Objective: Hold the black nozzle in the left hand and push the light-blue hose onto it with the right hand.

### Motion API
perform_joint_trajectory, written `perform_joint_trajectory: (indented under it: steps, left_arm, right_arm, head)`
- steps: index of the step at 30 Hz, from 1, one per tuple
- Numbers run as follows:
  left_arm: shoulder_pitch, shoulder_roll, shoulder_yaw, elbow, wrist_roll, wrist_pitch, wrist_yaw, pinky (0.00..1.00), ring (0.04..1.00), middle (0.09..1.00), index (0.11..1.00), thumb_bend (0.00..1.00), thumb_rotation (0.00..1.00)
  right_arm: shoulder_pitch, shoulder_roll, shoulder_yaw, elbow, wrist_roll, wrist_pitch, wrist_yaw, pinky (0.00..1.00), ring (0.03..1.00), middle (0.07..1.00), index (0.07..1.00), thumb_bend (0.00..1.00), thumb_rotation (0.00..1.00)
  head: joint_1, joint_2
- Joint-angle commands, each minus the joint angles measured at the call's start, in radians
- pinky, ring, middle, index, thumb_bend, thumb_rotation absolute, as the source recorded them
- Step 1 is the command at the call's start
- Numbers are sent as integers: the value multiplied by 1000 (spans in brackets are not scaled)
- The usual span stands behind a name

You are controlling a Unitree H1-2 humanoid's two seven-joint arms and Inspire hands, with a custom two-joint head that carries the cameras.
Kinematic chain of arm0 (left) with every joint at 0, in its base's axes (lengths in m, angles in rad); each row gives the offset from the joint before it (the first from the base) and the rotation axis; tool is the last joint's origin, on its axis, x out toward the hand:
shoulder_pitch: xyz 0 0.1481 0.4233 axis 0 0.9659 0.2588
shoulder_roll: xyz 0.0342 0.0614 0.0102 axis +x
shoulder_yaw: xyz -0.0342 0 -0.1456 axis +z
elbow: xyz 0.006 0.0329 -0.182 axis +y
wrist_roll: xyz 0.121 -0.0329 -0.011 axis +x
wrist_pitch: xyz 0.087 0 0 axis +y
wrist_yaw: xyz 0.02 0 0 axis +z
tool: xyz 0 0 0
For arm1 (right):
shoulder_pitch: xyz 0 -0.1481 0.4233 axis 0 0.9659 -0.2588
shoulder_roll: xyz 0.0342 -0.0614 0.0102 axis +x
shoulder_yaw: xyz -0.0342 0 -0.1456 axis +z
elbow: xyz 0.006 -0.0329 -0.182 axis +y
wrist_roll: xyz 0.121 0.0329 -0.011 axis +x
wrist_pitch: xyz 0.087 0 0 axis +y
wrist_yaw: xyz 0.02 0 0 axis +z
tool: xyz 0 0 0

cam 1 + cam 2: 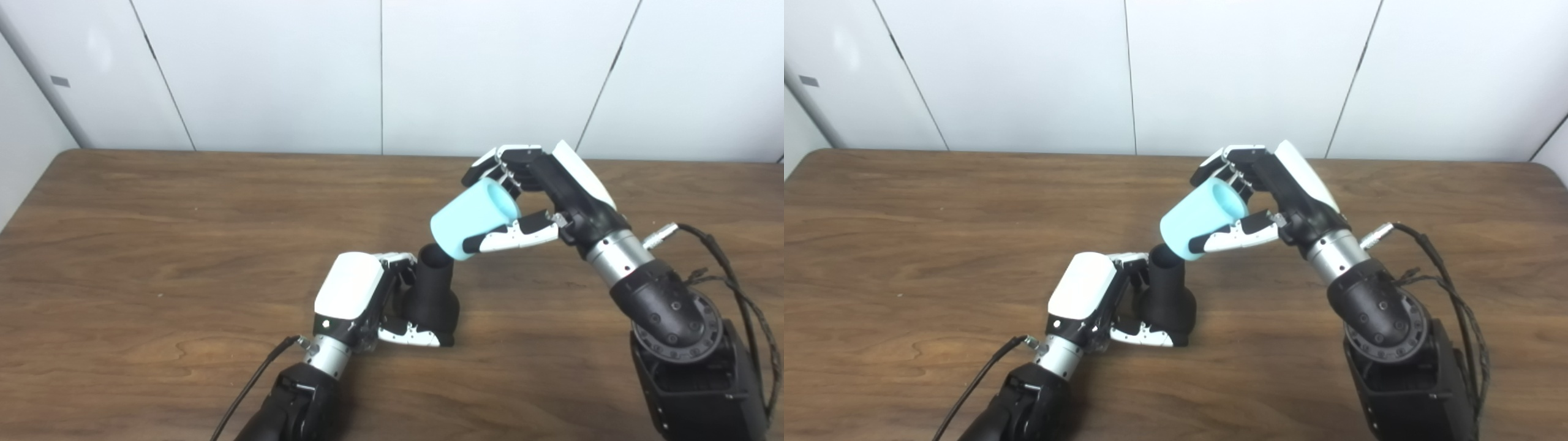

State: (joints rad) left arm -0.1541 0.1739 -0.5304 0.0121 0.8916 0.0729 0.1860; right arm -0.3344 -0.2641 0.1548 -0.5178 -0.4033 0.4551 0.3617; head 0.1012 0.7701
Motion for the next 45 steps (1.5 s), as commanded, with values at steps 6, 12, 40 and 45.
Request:
perform_joint_trajectory:
  steps: [6,12,40,45]
  left_arm:
    - [120,22,-74,68,-15,75,-221,388,534,550,474,471,0]
    - [116,23,-74,72,-13,72,-218,383,524,538,487,473,0]
    - [113,26,-72,69,-15,76,-226,372,516,549,484,472,0]
    - [112,27,-72,73,-13,71,-223,380,527,555,480,471,0]
  right_arm:
    - [-18,-12,16,-38,-12,-55,-18,353,391,509,544,494,0]
    - [-21,-24,16,-42,-7,-41,-2,374,392,507,539,496,0]
    - [-62,-92,3,-62,-4,14,140,303,390,511,554,489,0]
    - [-66,-91,-16,-60,-5,14,172,296,390,510,554,489,0]
  head:
    - [-1,6]
    - [-1,7]
    - [-6,21]
    - [-9,20]
